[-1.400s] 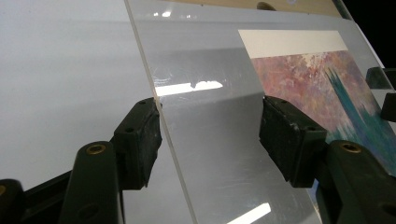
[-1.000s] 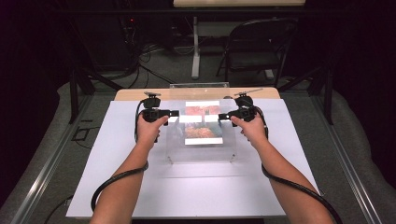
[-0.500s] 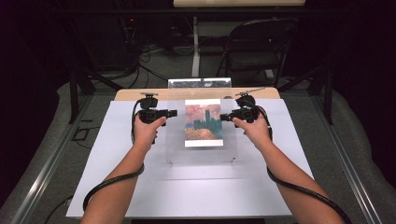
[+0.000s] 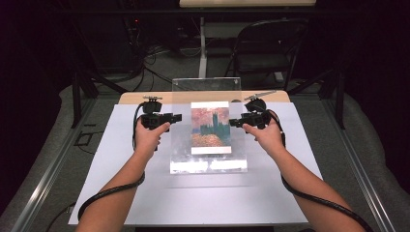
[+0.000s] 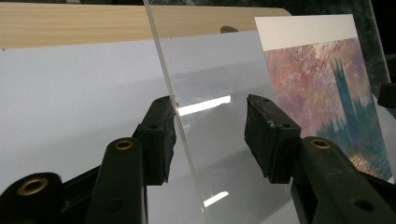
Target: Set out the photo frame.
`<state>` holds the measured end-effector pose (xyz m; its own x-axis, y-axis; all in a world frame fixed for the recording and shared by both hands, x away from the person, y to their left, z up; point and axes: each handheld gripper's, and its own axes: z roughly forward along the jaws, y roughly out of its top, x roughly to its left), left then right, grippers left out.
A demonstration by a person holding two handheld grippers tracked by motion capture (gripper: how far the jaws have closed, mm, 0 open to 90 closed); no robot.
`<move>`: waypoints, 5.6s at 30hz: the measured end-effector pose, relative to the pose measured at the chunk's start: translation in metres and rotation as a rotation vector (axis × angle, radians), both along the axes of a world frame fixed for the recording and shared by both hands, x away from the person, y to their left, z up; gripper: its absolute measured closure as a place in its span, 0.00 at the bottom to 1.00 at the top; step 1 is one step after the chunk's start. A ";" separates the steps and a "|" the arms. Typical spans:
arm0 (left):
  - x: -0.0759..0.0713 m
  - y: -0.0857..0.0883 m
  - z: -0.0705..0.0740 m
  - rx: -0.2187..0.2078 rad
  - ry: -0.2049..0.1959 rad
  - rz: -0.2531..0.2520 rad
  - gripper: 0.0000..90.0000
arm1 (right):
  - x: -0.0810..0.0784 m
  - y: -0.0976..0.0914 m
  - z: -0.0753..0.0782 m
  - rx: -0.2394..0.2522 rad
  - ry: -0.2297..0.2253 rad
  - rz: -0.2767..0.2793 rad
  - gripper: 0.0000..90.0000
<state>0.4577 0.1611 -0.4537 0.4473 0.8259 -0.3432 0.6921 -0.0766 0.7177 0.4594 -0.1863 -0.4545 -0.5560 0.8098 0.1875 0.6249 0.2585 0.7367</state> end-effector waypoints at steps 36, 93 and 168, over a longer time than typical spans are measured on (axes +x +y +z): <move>-0.057 0.003 0.026 0.026 -0.115 0.000 0.69 | -0.052 -0.008 0.026 0.035 -0.079 -0.028 0.59; -0.149 0.015 0.033 -0.020 -0.240 -0.057 0.78 | -0.144 -0.018 0.033 0.096 -0.197 0.007 0.72; -0.194 0.066 -0.003 0.053 -0.303 0.047 0.40 | -0.190 -0.071 0.003 0.132 -0.241 -0.063 0.31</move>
<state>0.2638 0.2269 -0.4564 0.4837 0.8612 -0.1558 0.4513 -0.0929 0.8875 0.2697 -0.2573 -0.4517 -0.5468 0.8214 0.1624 0.4394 0.1163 0.8907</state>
